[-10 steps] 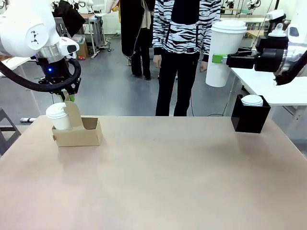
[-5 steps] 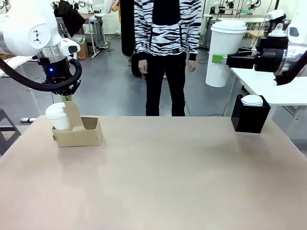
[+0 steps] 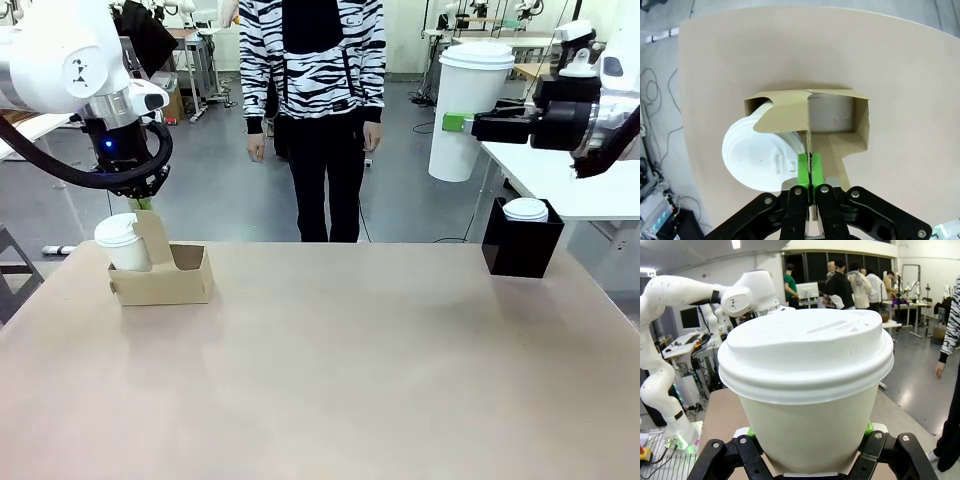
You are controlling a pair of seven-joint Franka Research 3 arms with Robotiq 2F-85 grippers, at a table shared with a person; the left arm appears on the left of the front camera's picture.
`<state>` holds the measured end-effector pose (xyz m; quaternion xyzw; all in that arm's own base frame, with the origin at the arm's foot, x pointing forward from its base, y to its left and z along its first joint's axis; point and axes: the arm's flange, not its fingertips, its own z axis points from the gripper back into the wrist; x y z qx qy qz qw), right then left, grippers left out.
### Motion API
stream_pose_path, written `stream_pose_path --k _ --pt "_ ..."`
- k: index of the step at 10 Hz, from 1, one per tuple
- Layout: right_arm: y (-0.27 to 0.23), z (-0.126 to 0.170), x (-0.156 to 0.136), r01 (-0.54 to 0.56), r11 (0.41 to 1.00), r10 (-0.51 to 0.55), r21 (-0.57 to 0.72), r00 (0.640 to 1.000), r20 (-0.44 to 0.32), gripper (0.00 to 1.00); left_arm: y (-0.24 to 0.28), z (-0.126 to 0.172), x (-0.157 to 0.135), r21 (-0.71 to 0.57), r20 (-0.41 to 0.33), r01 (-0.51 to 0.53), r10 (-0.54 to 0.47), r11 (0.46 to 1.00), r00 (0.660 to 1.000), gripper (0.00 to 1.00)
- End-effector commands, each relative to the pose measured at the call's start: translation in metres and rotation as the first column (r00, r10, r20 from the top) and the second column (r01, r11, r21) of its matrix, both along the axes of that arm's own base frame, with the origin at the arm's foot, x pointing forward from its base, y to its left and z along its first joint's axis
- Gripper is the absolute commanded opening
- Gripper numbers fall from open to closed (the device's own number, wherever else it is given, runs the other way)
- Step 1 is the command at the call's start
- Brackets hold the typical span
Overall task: Pour a drink into a cup and package it in a carrier.
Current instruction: Position the Cup Carrier in the center of the table.
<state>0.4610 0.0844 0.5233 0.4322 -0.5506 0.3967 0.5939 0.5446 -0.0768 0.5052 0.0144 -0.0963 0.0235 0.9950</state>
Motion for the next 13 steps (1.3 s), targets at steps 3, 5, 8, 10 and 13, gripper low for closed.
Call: stream_pose_path --k 3,5,8,10,13 --pt "0.002 0.005 0.002 0.001 1.000 -0.001 0.008 1.000 0.007 0.80 -0.015 0.056 -0.026 0.026 0.007 -0.062 0.062 0.998 0.998 0.02" --pt "0.002 0.005 0.002 0.001 1.000 -0.001 0.008 1.000 0.007 0.80 -0.045 0.092 -0.044 0.042 0.025 -0.078 0.077 0.996 0.997 0.02" --pt "0.002 0.005 0.002 0.001 1.000 -0.001 0.008 1.000 0.007 0.80 -0.119 0.129 -0.083 0.033 0.016 -0.072 0.071 0.997 0.997 0.02" --pt "0.002 0.005 0.002 0.001 1.000 -0.001 0.008 1.000 0.007 0.80 -0.169 0.128 -0.104 0.068 0.000 -0.110 0.110 0.992 0.994 0.02" --pt "0.002 0.005 0.002 0.001 1.000 -0.001 0.008 1.000 0.007 0.80 -0.243 0.096 -0.127 0.063 -0.014 -0.079 0.080 0.995 0.997 0.02"
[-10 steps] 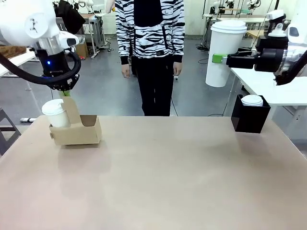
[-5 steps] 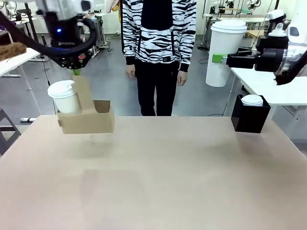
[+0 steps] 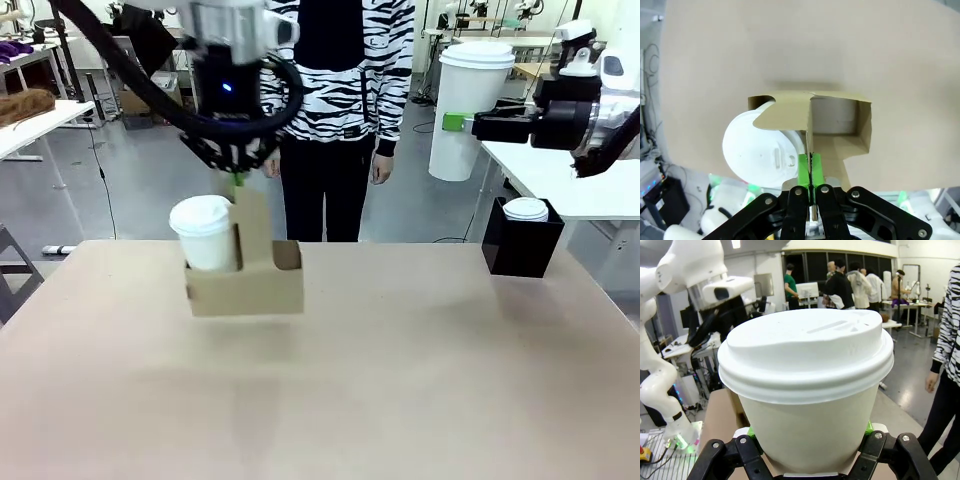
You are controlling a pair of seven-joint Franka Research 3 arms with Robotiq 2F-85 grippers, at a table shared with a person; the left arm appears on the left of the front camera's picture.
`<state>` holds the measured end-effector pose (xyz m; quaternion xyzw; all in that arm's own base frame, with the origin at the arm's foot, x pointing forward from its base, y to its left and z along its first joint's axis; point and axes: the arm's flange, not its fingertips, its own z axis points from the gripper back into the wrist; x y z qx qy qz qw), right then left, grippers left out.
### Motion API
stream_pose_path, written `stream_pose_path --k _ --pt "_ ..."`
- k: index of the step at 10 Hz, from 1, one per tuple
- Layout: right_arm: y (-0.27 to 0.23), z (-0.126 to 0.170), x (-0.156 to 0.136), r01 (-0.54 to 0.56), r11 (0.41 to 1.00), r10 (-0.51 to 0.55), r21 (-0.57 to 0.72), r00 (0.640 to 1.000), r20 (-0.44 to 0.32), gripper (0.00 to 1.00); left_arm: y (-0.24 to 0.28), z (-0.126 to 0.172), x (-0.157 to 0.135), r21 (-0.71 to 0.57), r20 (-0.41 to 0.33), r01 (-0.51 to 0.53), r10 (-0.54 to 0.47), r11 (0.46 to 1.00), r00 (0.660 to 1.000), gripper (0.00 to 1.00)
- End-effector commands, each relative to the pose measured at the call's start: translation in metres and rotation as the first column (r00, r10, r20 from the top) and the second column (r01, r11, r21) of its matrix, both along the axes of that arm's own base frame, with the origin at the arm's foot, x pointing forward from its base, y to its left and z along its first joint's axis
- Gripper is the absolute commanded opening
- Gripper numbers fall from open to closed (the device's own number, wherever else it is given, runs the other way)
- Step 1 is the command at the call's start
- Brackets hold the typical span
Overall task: Pour a drink into a cup and package it in a carrier.
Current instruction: Position the Cup Carrier in the center of the table.
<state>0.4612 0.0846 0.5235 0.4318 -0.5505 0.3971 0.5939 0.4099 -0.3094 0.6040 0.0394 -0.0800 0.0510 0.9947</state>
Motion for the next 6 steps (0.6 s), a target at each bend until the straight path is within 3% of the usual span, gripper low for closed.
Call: stream_pose_path --k 1,6 --pt "0.002 0.005 0.002 0.001 1.000 -0.001 0.008 1.000 0.006 0.80 -0.029 -0.014 0.004 0.007 0.010 -0.017 0.017 1.000 1.000 0.02" --pt "0.002 0.005 0.002 0.001 1.000 -0.001 0.008 1.000 0.006 0.80 -0.093 -0.055 -0.017 -0.018 0.044 0.021 -0.020 1.000 0.999 0.02"
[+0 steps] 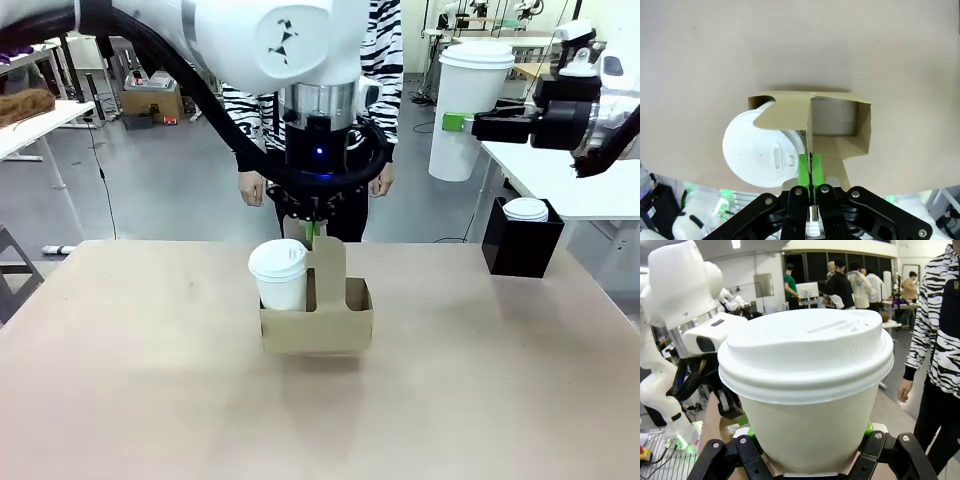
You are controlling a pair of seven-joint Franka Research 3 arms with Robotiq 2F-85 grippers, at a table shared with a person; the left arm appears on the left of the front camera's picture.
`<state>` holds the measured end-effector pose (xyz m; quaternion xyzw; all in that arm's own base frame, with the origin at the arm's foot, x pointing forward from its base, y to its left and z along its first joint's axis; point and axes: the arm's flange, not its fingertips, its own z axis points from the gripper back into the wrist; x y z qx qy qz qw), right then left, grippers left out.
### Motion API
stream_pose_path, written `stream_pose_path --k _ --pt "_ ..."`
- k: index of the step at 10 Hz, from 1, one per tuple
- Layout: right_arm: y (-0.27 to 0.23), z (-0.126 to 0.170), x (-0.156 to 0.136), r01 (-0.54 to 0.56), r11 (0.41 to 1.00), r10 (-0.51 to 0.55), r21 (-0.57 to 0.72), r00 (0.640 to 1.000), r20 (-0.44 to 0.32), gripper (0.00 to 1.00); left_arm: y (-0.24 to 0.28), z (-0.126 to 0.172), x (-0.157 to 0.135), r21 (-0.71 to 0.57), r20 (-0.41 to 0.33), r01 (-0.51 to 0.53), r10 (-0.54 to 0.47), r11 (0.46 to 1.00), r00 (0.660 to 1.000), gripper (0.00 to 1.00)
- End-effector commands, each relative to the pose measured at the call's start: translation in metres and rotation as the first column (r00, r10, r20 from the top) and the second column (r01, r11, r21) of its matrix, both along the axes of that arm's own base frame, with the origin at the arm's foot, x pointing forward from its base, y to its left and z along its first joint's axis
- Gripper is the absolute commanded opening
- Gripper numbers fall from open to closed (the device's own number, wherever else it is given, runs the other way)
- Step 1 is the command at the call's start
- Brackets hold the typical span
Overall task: Pour a drink into a cup and package it in a carrier.
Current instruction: Position the Cup Carrier in the center of the table.
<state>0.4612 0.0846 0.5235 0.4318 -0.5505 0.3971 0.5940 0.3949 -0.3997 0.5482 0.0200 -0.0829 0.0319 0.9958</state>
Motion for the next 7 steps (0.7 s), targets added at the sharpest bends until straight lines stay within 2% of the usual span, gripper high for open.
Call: stream_pose_path --k 1,7 --pt "0.002 0.005 0.002 0.001 1.000 -0.001 0.009 1.000 0.006 0.80 -0.007 -0.005 -0.003 0.034 0.034 -0.022 0.021 0.999 0.999 0.02" --pt "0.002 0.005 0.002 0.001 1.000 -0.001 0.009 1.000 0.006 0.80 0.001 -0.041 -0.011 0.022 0.035 0.005 -0.005 1.000 0.999 0.02"
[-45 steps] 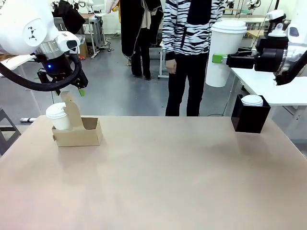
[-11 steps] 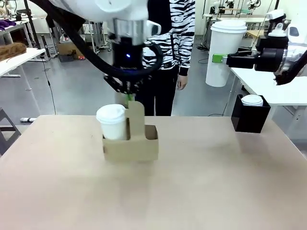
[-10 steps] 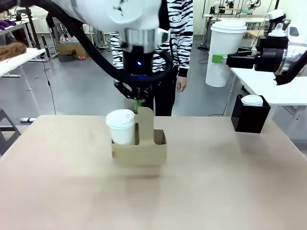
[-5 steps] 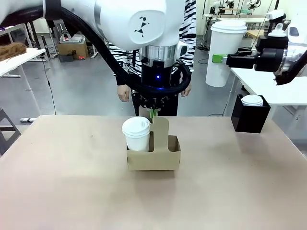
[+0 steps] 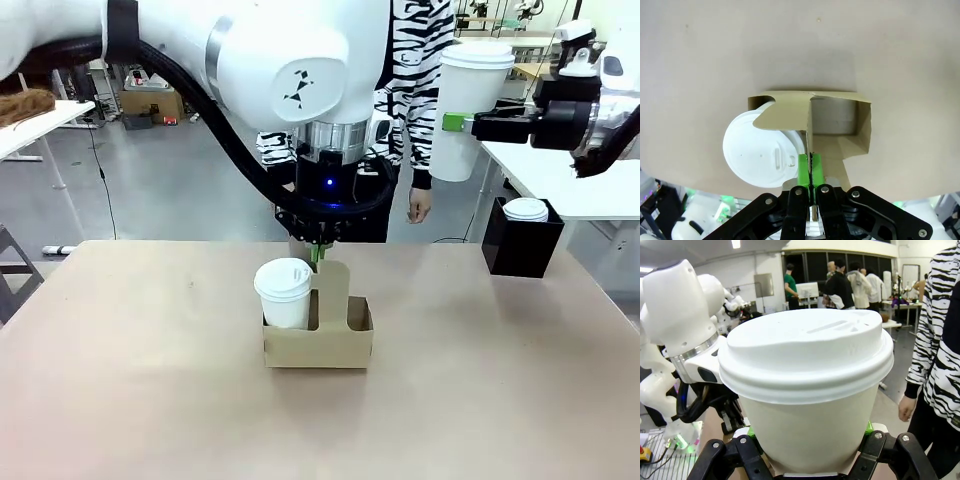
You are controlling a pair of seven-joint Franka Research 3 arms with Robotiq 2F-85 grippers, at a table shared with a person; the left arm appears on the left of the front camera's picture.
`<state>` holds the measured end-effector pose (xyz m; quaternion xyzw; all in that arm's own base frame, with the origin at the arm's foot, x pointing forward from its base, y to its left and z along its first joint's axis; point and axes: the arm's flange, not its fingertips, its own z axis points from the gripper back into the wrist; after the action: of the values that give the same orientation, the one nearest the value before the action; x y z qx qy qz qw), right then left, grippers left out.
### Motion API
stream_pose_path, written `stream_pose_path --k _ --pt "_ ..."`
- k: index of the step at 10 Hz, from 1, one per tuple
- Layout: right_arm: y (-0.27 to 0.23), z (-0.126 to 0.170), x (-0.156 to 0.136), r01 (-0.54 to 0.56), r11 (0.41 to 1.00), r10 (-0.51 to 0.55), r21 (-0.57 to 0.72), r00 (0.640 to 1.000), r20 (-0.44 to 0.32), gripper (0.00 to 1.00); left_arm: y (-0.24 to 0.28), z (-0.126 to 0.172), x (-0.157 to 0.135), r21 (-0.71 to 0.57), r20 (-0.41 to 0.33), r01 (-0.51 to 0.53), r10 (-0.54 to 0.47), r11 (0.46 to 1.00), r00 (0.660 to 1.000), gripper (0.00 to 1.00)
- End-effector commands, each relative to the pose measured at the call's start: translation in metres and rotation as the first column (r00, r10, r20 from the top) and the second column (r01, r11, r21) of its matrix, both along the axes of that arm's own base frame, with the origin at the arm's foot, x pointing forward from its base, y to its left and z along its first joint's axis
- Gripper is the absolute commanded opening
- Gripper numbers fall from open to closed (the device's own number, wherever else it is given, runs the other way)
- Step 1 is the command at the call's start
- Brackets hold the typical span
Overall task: Pour a drink into a cup and package it in a carrier.
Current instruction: Position the Cup Carrier in the center of the table, then insert the held 600 ml Paper Cup into the Cup Carrier.
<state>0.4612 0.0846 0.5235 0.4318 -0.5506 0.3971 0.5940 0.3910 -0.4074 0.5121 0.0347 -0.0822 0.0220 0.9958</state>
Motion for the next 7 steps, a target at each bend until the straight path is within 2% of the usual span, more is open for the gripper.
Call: stream_pose_path --k 1,3,4,7 --pt "0.0016 0.0046 0.0016 0.001 1.000 -0.001 0.009 1.000 0.006 0.80 0.0102 -0.0089 -0.0051 -0.019 0.027 -0.011 0.012 1.000 1.000 0.02" --pt "0.0016 0.0046 0.0016 0.001 1.000 -0.001 0.009 1.000 0.006 0.80 0.0115 -0.0133 -0.0021 0.005 -0.019 -0.037 0.037 0.999 0.999 0.02" --pt "0.0016 0.0046 0.0016 0.001 1.000 -0.001 0.009 1.000 0.006 0.80 0.0019 -0.0097 0.0009 -0.004 0.000 0.000 0.000 1.000 1.000 0.02" --pt "0.0016 0.0046 0.0016 0.001 1.000 -0.001 0.009 1.000 0.006 0.80 0.0019 -0.0097 0.0009 -0.004 0.000 0.000 0.000 1.000 1.000 0.02"
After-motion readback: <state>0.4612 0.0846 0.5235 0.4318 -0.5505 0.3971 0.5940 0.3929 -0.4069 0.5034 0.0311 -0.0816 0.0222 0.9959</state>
